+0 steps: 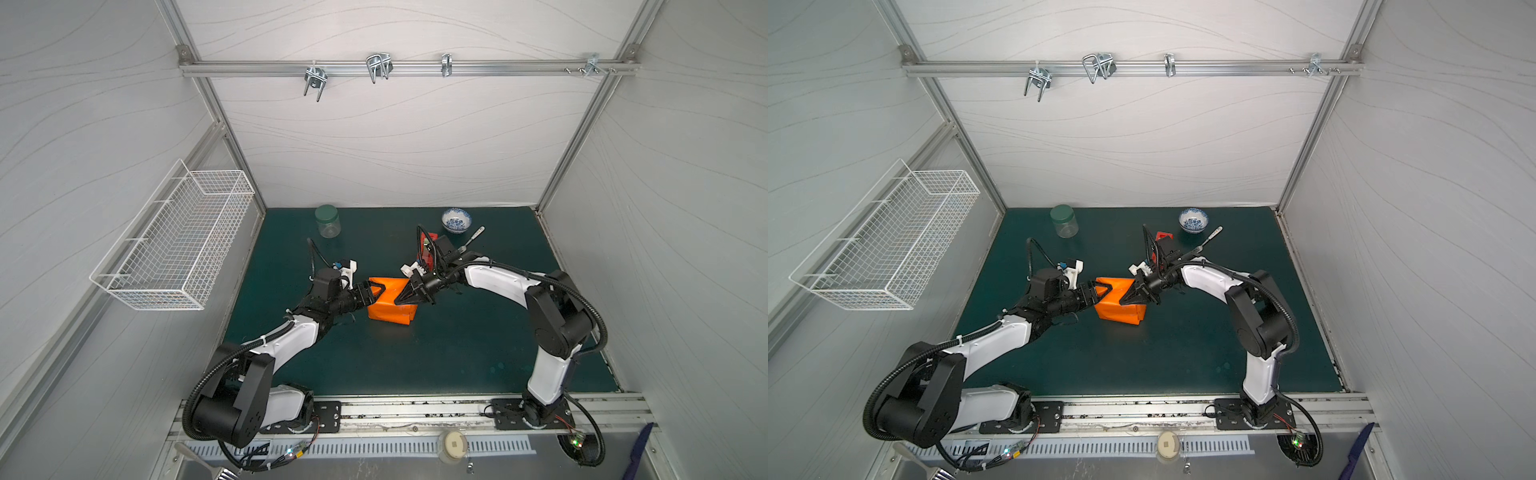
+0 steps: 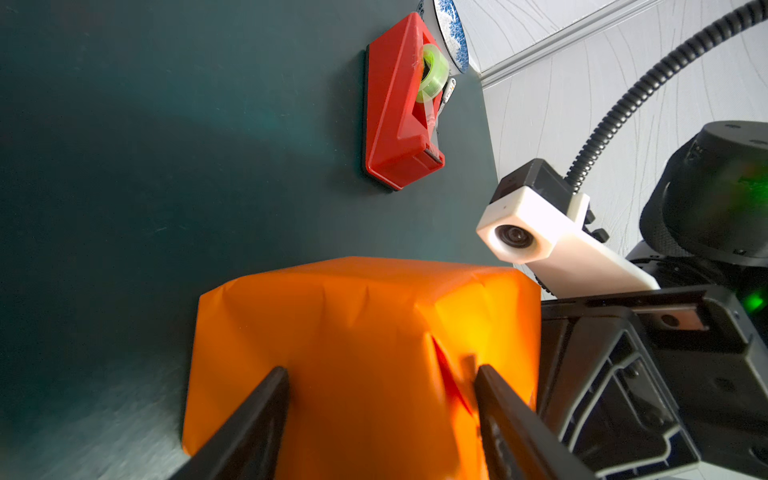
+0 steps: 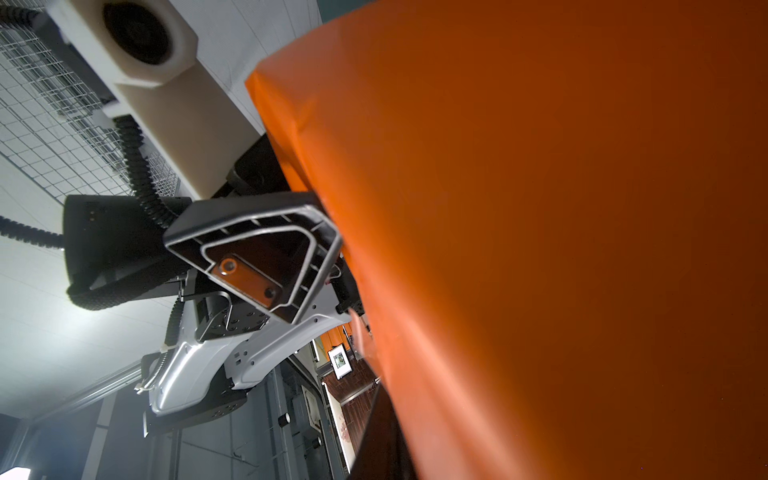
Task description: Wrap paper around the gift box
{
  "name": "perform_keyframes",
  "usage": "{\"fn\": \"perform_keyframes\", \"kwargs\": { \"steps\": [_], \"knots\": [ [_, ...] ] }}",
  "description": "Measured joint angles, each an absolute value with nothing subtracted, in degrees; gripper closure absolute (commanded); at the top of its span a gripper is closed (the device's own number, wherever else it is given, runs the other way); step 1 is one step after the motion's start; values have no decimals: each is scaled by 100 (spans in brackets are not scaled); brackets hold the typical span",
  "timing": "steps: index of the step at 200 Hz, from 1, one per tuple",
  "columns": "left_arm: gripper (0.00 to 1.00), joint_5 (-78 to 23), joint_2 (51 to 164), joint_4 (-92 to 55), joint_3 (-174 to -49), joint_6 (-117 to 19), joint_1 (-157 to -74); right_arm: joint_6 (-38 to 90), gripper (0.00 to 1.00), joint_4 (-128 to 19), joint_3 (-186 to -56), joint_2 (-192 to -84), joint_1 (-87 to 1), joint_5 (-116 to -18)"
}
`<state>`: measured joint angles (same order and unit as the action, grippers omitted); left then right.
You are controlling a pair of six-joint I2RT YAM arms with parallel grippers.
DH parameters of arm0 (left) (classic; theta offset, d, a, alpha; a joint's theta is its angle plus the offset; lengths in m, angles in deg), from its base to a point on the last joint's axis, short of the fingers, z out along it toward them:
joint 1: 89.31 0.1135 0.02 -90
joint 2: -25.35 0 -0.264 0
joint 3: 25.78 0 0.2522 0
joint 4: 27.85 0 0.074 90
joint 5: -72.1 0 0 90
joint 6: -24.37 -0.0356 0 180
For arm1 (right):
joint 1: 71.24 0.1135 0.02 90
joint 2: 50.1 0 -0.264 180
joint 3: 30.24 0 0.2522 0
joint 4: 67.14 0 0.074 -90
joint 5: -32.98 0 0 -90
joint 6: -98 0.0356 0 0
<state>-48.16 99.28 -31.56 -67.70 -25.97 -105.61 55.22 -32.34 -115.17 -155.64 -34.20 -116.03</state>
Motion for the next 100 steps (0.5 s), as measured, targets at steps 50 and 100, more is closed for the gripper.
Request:
{"fn": "perform_keyframes", "kwargs": {
  "steps": [50, 100],
  "knots": [
    [24, -4818, 9915, -3148, -6766, -2579, -10561, 5638, 100, -3175, -11592, -15614, -3435, -11607],
    [2, -4840, 9788, -3012, -6685, -2475, -10561, 5651, 100, -3131, -11594, -15616, -3437, -11605]
  ]
}}
